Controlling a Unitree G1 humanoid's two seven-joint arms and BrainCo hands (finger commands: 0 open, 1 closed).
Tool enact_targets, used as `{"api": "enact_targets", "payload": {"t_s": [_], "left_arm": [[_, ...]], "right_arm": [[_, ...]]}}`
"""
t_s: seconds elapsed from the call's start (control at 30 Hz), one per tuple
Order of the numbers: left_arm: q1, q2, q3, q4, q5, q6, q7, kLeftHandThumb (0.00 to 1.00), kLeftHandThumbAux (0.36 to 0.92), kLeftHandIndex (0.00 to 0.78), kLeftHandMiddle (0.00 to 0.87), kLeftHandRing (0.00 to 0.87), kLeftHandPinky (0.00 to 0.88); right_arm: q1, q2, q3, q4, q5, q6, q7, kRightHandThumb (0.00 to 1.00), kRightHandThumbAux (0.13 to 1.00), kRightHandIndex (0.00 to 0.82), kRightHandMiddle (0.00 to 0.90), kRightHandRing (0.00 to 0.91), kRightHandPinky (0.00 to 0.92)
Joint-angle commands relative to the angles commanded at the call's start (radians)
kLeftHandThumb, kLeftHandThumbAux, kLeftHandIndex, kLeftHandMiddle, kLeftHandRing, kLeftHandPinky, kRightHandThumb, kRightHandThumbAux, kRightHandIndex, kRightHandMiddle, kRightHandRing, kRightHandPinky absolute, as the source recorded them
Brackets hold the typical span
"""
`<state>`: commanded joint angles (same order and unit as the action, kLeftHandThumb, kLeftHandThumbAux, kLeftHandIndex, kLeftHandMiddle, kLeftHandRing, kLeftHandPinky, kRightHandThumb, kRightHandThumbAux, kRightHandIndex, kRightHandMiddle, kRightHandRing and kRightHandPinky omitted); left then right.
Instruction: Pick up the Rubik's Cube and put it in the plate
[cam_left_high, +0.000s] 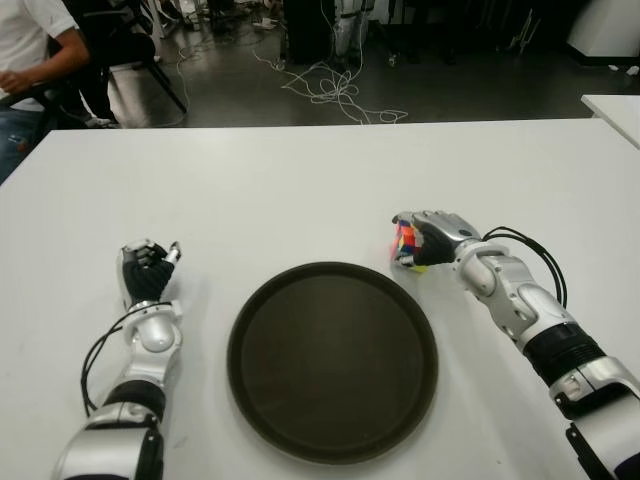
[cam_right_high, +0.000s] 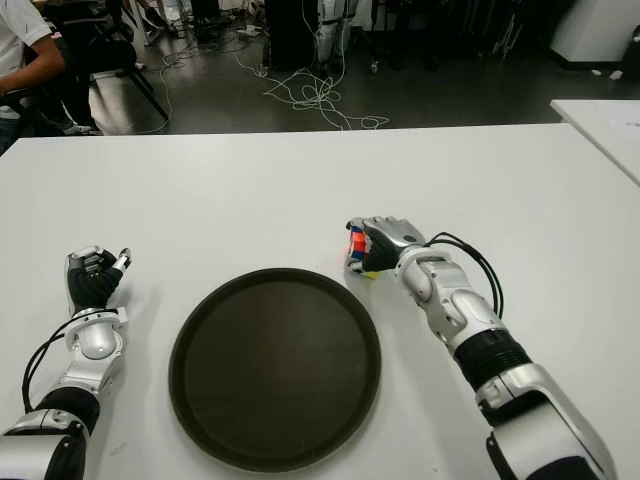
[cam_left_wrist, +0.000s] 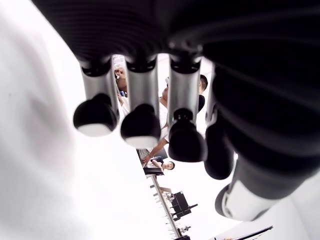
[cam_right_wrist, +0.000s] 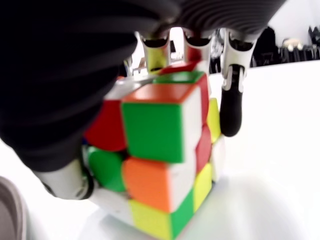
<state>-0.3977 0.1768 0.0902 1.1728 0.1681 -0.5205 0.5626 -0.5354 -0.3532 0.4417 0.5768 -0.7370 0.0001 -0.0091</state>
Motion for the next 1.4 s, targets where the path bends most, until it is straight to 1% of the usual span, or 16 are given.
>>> {"api": "enact_targets", "payload": {"t_s": [0.07, 0.13, 0.27, 0.43, 0.6, 0.77, 1.17, 1.4], "left_arm": [[-0.001, 0.0, 0.0, 0.001, 0.0, 0.003, 0.002, 0.361, 0.767, 0.694, 0.841, 0.85, 0.853], [-0.001, -0.001, 0.001, 0.001, -0.001, 0.005, 0.003, 0.371, 0.761, 0.696, 0.842, 0.851, 0.856], [-0.001, 0.0, 0.0, -0.001, 0.0, 0.008, 0.001, 0.374, 0.759, 0.698, 0.843, 0.851, 0.852], [0.0, 0.002, -0.004, -0.001, 0.005, 0.009, 0.002, 0.374, 0.76, 0.694, 0.842, 0.852, 0.858], [0.001, 0.002, -0.005, 0.0, 0.008, -0.002, 0.006, 0.37, 0.763, 0.68, 0.837, 0.849, 0.85], [0.002, 0.001, -0.006, 0.001, 0.011, -0.009, 0.013, 0.341, 0.781, 0.693, 0.838, 0.849, 0.851], [-0.001, -0.002, 0.002, 0.003, 0.002, -0.004, 0.015, 0.383, 0.753, 0.712, 0.851, 0.858, 0.864], [0.0, -0.004, 0.006, 0.001, -0.005, -0.003, 0.008, 0.4, 0.748, 0.696, 0.843, 0.853, 0.861]], "right_arm": [[0.004, 0.004, -0.002, -0.004, -0.002, 0.01, -0.023, 0.699, 0.716, 0.43, 0.738, 0.737, 0.721], [0.007, 0.009, -0.005, -0.009, -0.002, 0.019, -0.041, 0.7, 0.716, 0.431, 0.746, 0.742, 0.723], [0.013, 0.017, -0.01, -0.017, 0.004, 0.034, -0.068, 0.7, 0.717, 0.432, 0.75, 0.746, 0.725], [0.021, 0.028, -0.022, -0.027, 0.017, 0.042, -0.089, 0.701, 0.718, 0.433, 0.757, 0.756, 0.749], [0.03, 0.04, -0.036, -0.042, 0.022, 0.055, -0.1, 0.701, 0.719, 0.433, 0.756, 0.754, 0.749], [0.034, 0.041, -0.036, -0.059, 0.018, 0.071, -0.09, 0.701, 0.719, 0.433, 0.755, 0.756, 0.754], [0.041, 0.04, -0.033, -0.083, 0.012, 0.086, -0.094, 0.703, 0.718, 0.434, 0.759, 0.76, 0.754], [0.045, 0.042, -0.037, -0.089, 0.016, 0.091, -0.099, 0.704, 0.717, 0.435, 0.765, 0.762, 0.756]]}}
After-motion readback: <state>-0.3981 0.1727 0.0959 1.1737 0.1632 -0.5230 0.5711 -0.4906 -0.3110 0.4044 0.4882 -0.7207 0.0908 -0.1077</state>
